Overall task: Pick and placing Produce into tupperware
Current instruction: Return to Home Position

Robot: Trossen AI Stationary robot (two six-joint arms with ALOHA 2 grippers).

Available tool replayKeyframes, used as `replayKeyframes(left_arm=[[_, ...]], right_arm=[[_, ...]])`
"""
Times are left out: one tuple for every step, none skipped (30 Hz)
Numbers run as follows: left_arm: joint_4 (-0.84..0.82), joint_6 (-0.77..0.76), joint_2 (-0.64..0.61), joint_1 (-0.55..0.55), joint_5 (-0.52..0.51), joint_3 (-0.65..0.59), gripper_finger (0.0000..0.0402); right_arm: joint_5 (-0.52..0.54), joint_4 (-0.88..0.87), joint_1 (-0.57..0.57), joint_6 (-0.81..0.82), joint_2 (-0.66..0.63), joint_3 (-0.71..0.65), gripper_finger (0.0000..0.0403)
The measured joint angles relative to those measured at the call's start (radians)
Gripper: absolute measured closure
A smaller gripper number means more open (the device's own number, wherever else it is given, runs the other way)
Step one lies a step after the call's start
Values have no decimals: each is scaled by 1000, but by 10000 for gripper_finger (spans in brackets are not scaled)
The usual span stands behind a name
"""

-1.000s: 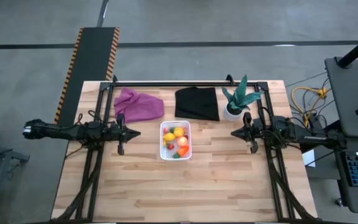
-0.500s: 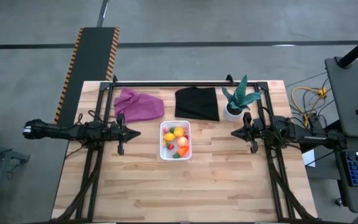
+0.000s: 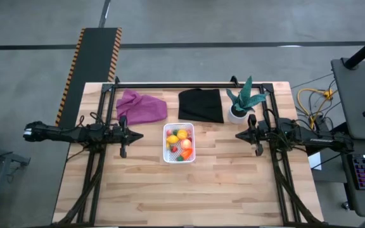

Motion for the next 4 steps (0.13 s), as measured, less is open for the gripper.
replayKeyframes(left_arm=[[0,0,0,0,0,0,402],[0,0,1,0,0,0,402],[0,0,1,0,0,0,402],[0,0,-1,0,0,0,402]], right_arm=[[0,0,0,0,0,0,394],[0,0,0,0,0,0,394],[0,0,0,0,0,0,394],[0,0,0,0,0,0,394]])
